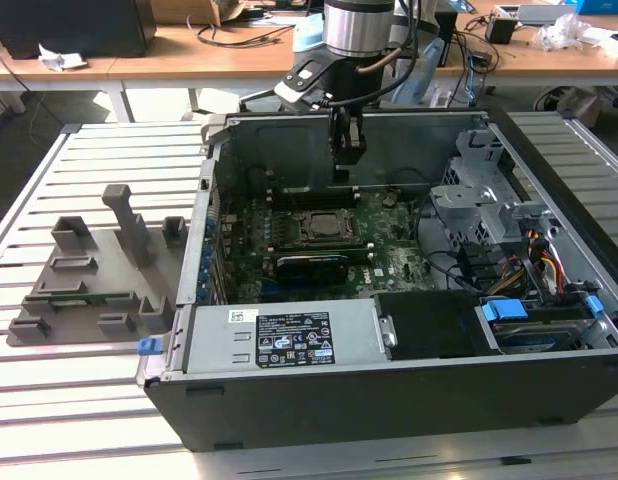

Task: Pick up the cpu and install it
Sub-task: 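Close the cpu cover, then install the first cpu locking lever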

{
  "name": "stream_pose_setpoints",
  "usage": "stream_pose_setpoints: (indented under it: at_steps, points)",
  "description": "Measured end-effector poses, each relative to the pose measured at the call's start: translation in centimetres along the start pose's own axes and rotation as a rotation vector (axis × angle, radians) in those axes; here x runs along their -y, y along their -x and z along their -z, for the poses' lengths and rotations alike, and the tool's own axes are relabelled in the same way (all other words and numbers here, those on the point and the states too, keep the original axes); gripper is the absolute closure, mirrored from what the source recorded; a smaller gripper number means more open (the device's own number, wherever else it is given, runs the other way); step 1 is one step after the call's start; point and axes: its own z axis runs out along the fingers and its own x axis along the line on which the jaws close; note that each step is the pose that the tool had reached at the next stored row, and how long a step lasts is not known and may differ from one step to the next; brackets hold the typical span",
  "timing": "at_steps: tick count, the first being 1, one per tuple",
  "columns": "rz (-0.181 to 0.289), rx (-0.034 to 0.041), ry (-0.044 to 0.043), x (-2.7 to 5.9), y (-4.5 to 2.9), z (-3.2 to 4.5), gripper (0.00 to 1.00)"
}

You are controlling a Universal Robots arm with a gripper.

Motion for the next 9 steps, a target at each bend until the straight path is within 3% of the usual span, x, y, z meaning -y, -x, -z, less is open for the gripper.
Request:
stream_pose_setpoints:
  at_steps: [9]
  points:
    - [0.000, 0.0000, 0.0000, 0.00, 0.00, 0.00, 0.89]
